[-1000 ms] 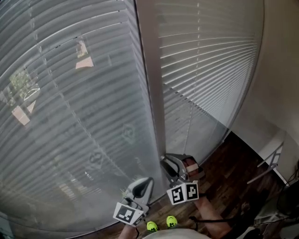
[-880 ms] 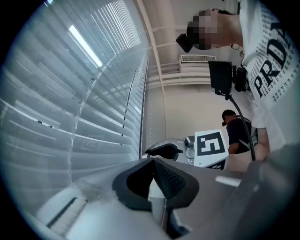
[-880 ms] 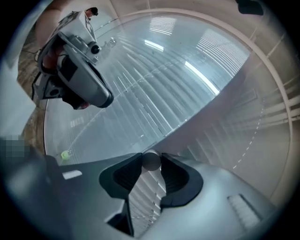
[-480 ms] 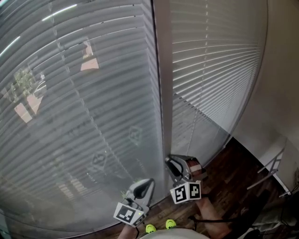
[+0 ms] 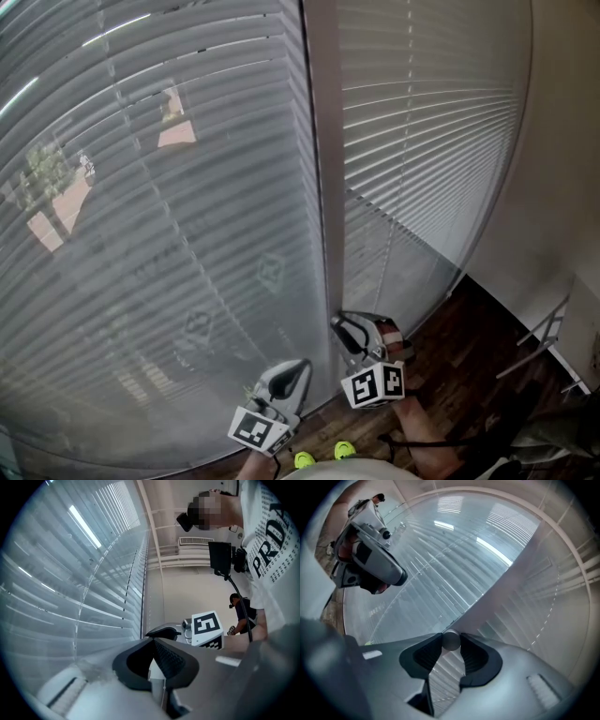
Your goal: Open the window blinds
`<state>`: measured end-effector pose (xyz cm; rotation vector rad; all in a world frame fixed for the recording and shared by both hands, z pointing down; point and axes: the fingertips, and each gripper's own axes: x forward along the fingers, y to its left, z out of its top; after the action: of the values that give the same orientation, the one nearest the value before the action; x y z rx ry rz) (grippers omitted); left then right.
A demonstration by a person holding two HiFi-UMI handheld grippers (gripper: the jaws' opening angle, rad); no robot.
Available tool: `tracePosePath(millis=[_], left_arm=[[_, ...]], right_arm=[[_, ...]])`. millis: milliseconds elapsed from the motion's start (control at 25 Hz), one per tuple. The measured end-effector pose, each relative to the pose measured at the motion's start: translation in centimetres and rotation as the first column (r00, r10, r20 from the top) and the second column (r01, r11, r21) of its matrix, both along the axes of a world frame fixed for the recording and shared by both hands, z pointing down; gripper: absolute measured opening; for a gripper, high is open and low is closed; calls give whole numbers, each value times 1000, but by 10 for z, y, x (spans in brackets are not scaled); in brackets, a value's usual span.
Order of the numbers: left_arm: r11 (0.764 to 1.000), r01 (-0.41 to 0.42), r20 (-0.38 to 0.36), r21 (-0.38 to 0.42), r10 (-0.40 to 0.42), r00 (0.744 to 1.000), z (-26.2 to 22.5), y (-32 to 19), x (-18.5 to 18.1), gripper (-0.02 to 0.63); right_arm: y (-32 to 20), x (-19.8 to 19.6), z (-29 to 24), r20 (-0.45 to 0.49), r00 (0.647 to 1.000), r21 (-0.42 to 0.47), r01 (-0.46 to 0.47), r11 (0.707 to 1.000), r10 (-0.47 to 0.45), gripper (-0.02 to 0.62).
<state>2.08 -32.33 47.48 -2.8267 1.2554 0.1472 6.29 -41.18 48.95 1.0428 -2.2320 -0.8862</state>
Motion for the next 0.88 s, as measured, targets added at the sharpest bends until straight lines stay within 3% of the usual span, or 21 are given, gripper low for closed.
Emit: tracePosePath(millis=[360, 880], left_arm=[[1000, -4, 7, 1, 4, 1000, -1, 4, -3, -9], [1000, -25, 10, 2, 25, 1000, -5, 7, -1, -9]], right_arm=[[-1, 2, -1, 160, 987, -116, -8, 993, 27, 121], [-2, 4, -3, 308, 946, -255, -20, 967, 100, 121]])
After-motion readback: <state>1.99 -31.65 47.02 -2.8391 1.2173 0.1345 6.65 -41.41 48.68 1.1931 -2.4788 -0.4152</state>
